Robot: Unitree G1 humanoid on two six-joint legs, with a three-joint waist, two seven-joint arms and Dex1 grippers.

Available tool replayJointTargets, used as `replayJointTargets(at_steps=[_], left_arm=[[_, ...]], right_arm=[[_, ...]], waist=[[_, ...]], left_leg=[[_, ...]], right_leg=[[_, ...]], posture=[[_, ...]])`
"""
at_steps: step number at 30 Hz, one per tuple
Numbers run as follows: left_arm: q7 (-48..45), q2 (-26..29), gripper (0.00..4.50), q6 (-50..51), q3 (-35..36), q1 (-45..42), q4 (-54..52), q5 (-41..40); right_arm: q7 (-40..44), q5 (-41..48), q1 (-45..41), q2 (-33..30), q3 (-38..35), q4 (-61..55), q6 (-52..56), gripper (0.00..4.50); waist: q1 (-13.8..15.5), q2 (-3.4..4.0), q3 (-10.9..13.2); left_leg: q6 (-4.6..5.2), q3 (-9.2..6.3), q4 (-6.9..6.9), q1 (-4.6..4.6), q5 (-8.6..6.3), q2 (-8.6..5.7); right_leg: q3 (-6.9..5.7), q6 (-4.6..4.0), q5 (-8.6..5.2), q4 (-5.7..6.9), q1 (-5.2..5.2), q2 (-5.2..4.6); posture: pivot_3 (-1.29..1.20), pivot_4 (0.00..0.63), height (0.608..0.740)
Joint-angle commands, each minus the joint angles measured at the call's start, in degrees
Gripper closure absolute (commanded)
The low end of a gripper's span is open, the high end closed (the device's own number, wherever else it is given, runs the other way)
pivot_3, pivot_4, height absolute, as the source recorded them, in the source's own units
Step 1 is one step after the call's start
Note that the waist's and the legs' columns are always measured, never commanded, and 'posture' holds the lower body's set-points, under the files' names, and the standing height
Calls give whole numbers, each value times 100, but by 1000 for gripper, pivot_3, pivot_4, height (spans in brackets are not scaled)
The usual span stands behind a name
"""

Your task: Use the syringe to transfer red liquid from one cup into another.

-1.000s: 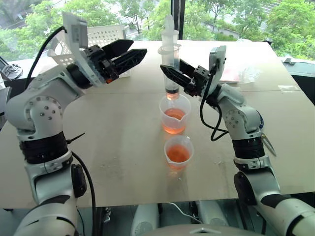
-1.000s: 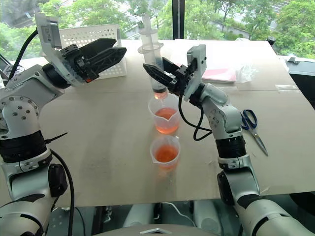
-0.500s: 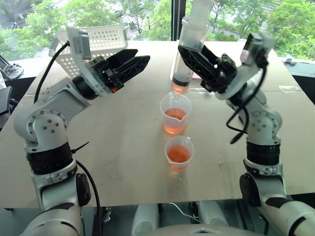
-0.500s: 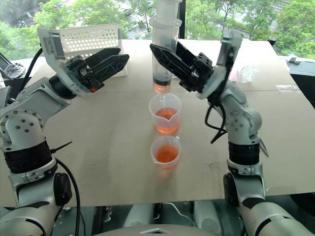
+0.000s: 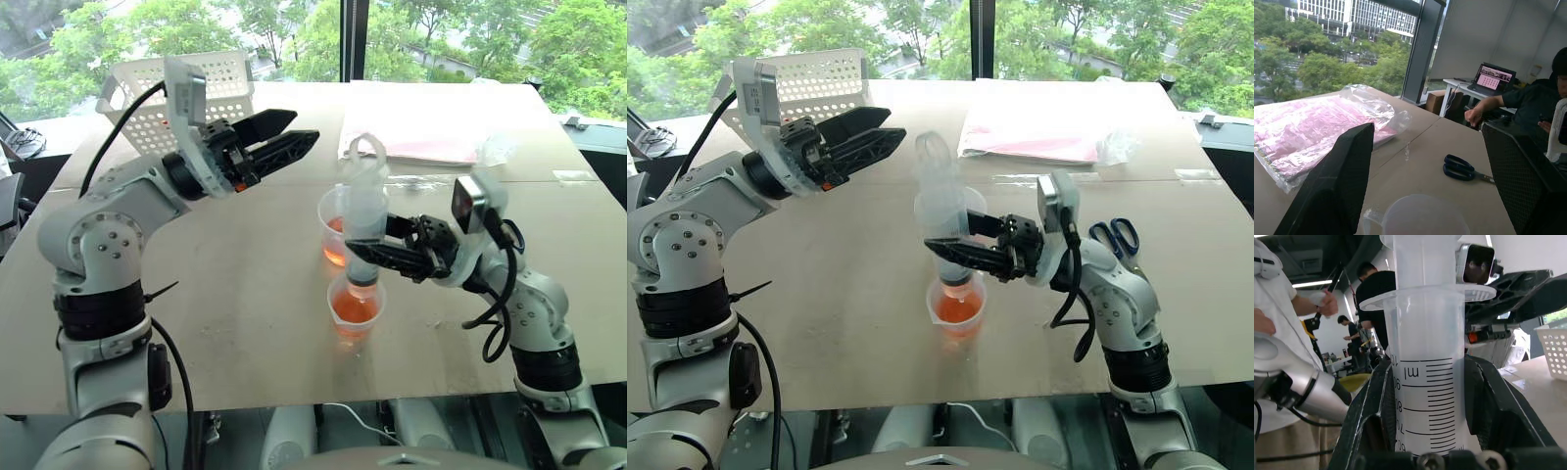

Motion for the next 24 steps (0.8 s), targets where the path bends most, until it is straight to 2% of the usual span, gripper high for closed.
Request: replayJointTargets(at_steps=[1,7,14,20,24], left_arm=[[-342,224,957,-123,-104,-182,-314,-14],[-1095,1125,957,645,-1,-395,-459,-727],[-853,1569,957,1386,208,-832,-503,-1628],[-604,1566,957,1233,46,-743,-925,-1396],[-478,1509,957,943,-149,-536,-1190,-957]], right_arm=[[308,-373,117,36,250,78,-464,3063],[400,-739,59,184,376,443,-880,3064],[334,-909,-88,301,360,636,-1045,3064],[177,-839,-41,341,341,438,-955,3064],[132,-799,20,309,369,281,-902,3064]], waist=[[2,1,0],[-12,0,2],[13,1,4],[24,1,4],[40,1,4]], left_leg=[[0,1,0,0,0,0],[0,-6,-1,0,0,2],[0,-17,1,1,0,2],[-1,-17,1,1,0,2],[-1,-15,1,2,0,1]], right_leg=[[-1,0,0,0,0,0],[-2,0,-1,1,0,2],[-3,2,-2,0,1,1],[-4,1,-1,0,2,1],[-3,0,-1,1,2,1]], posture=[[0,150,740],[0,150,740],[0,150,740],[0,150,740],[0,150,740]])
